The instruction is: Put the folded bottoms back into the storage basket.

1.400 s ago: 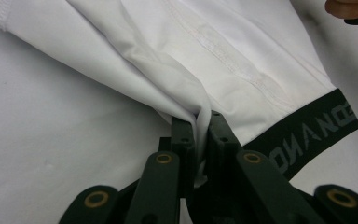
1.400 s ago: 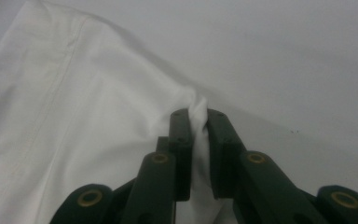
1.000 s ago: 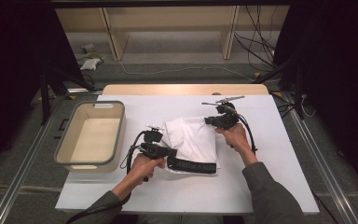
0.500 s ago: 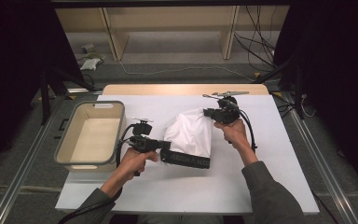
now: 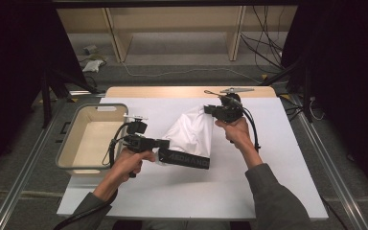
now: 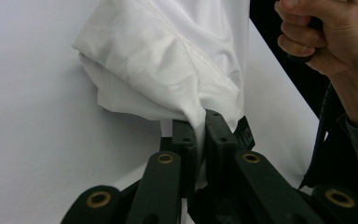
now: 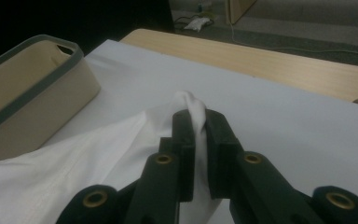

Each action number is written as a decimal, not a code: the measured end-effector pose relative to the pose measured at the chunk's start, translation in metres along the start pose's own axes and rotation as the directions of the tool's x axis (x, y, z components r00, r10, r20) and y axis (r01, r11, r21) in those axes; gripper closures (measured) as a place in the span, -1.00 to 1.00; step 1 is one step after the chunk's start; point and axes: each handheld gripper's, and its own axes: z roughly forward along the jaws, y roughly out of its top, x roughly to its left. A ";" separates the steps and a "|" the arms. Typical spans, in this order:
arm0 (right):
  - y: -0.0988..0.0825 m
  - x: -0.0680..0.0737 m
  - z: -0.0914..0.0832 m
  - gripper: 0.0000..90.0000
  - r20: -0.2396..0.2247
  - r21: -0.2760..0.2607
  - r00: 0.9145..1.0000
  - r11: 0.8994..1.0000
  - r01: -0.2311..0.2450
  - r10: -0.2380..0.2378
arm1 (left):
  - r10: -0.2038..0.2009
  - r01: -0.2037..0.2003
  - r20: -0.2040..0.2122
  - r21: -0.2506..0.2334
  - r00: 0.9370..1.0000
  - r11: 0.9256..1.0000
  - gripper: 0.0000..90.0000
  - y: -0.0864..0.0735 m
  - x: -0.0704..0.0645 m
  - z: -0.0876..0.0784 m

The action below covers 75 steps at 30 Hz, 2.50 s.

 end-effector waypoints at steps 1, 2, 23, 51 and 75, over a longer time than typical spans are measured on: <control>0.003 0.002 0.000 0.87 -0.002 -0.001 1.000 1.000 -0.001 0.001 | -0.001 0.001 0.003 -0.008 1.000 1.000 0.86 0.001 0.000 -0.003; 0.005 0.004 0.001 0.87 -0.001 -0.003 1.000 1.000 0.003 -0.003 | -0.001 0.001 0.006 -0.013 1.000 1.000 0.86 0.002 0.000 -0.006; 0.056 0.046 0.016 0.88 -0.050 -0.051 0.998 0.998 0.025 -0.027 | 0.012 -0.008 0.037 -0.117 0.999 0.993 0.86 0.024 0.012 -0.073; 0.106 0.102 0.051 0.88 -0.092 -0.073 0.993 0.995 0.066 -0.073 | 0.028 -0.026 0.010 -0.185 1.000 0.982 0.86 0.029 0.032 -0.144; 0.130 0.150 0.085 0.87 -0.113 -0.071 0.987 0.992 0.107 -0.115 | 0.021 -0.033 -0.059 -0.226 0.998 0.973 0.86 0.020 0.050 -0.192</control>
